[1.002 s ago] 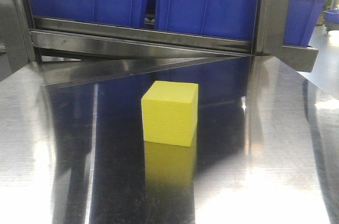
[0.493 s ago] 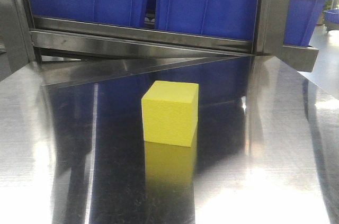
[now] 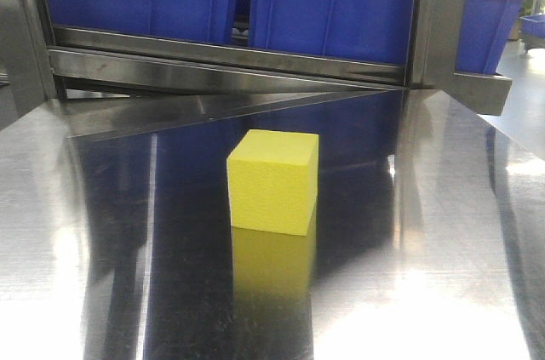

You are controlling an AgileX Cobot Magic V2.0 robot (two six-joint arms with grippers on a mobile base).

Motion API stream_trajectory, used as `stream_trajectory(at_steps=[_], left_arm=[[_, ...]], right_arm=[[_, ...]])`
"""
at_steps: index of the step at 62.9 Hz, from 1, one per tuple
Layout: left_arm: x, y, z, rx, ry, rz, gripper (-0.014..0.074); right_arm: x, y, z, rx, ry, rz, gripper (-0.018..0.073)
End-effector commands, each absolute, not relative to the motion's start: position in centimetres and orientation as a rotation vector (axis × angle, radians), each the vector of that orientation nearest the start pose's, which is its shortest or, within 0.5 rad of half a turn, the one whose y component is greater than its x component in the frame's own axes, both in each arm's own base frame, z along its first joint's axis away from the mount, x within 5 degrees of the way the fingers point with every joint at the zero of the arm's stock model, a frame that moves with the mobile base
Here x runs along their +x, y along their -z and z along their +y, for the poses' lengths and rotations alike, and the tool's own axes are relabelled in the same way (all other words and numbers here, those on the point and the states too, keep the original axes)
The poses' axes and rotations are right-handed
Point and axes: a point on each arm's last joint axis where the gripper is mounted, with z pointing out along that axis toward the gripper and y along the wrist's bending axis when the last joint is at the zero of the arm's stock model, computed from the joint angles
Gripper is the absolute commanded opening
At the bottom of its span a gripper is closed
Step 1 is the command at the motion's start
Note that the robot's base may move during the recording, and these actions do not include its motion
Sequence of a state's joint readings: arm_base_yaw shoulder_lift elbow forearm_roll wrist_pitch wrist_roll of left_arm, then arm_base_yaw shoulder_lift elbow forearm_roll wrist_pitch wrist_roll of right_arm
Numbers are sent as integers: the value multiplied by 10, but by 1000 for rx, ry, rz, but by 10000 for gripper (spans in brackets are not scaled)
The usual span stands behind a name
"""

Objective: Place yellow foam block on left shelf second layer

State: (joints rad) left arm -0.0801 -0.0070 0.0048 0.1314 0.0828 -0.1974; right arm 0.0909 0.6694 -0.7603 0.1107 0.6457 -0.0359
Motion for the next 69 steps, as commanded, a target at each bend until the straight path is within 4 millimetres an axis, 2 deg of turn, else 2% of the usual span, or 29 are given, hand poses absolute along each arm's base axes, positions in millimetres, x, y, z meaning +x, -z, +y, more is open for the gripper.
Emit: stream_trajectory(at_steps=[1,9,14,24,37,50,69], left_arm=[[56,-203,-5,5,130,1497,136],[56,-203,-5,5,130,1497,136],[56,-203,-5,5,130,1497,136],[56,-203,-5,5,130,1497,136],[56,-203,-5,5,130,1497,136],[56,-204,-5,5,130,1491,136],[56,-203,-5,5,130,1497,136]], right_arm=[[145,-372,25,-122,-184,2006,625],[168,-374,46,-180,-274,2091,625],[181,-374,62,-148,-360,2174,625],[205,-372,101,0,-526,2367,625],[228,-363,162,2,-576,2501,625],[240,-347,210,-13,-504,2639,625],[259,-334,249,71,-367,2715,624]])
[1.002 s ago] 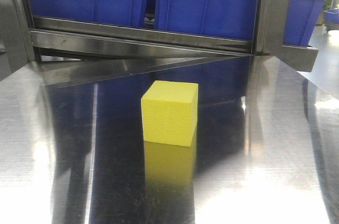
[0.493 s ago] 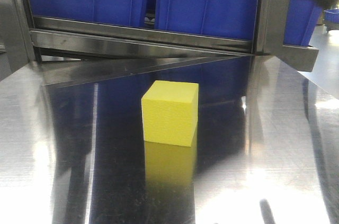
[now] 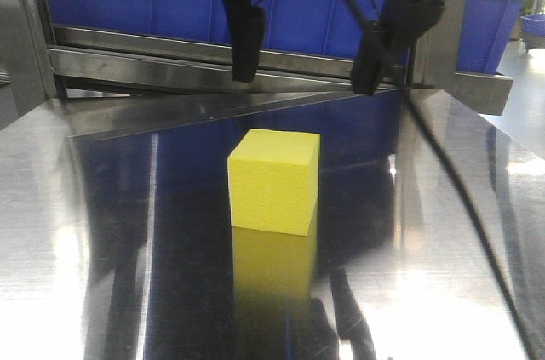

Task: Place yellow foam block on left shelf second layer
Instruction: 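Lower the open right gripper over the yellow foam cube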

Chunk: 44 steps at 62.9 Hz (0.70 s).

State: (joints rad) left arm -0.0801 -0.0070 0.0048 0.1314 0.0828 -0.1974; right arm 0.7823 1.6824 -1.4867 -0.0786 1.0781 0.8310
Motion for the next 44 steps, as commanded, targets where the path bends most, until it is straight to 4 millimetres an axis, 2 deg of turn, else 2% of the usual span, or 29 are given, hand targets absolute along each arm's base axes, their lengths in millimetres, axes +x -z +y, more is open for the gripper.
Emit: stream_trajectory(at_steps=[1,16,31,44], left_arm=[[56,-203,-5,5,130,1497,136],[56,-204,-5,5,130,1491,136],[56,-203,-5,5,130,1497,136],[56,-203,-5,5,130,1497,136]], right_arm=[[259,-334,251,77,-370,2713,624],[273,-316,264,108,-331,2750,624],[281,-299,266,121,-258,2774,624],[289,-289,269,152,-264,2769,624]])
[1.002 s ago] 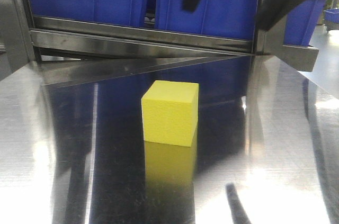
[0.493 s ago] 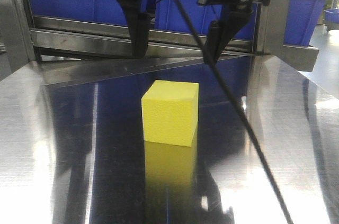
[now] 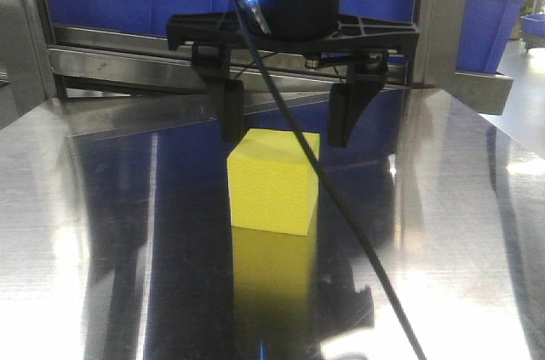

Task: Place yellow foam block on left shelf second layer
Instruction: 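Lower the open right gripper over the yellow foam cube, then close the right gripper on the cube and lift it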

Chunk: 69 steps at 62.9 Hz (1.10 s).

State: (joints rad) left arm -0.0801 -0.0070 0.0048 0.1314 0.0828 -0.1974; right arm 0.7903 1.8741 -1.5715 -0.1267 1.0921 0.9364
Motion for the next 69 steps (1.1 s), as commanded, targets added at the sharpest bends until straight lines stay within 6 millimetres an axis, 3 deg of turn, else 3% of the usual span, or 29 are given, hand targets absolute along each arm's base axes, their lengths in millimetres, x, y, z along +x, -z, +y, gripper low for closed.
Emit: stream_trajectory(at_steps=[1,38,45,57,69], left_arm=[[56,-204,-5,5,130,1491,136],[56,-203,-5,5,130,1497,136],[56,-203,-5,5,130,1497,136],[56,-203,-5,5,130,1497,136],[56,-203,-5,5,130,1497,136]], right_arm=[[290,-288,270,151,-266,2768,624],[300,-256,277,209,-216,2827,619],[302,-256,276,216,-216,2827,544],[307,-259,269,179,-220,2821,316],[319,-273,254,21,-295,2778,305]])
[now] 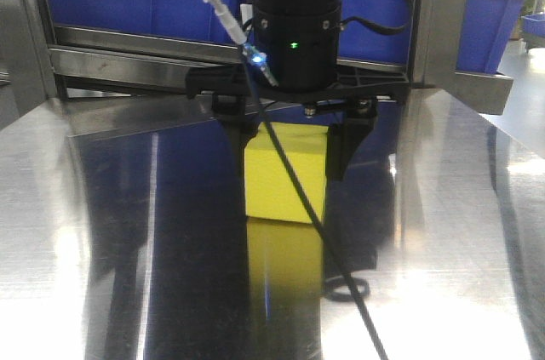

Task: Place yellow foam block on left shelf second layer
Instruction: 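Close the right gripper on the cube and lift it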

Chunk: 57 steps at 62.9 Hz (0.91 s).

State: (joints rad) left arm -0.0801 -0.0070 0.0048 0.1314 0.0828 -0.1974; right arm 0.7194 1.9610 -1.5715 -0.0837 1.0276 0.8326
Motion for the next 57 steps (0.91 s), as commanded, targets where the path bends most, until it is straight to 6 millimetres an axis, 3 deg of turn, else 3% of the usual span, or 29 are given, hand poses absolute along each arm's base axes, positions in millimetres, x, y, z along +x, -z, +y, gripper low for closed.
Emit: stream_trajectory(at_steps=[1,13,28,43,57], left_arm=[[56,-203,-5,5,130,1497,136],[56,-203,-5,5,130,1497,136],[56,-203,-5,5,130,1497,136],[56,-203,-5,5,130,1497,136],[56,-203,-5,5,130,1497,136]], right_arm=[[320,-275,252,-12,-306,2769,305],[329,-299,219,-238,-336,2679,305],[323,-310,150,-245,-285,2558,305],[281,-307,81,-135,-226,2404,305],[223,-286,42,-105,-155,2339,305]])
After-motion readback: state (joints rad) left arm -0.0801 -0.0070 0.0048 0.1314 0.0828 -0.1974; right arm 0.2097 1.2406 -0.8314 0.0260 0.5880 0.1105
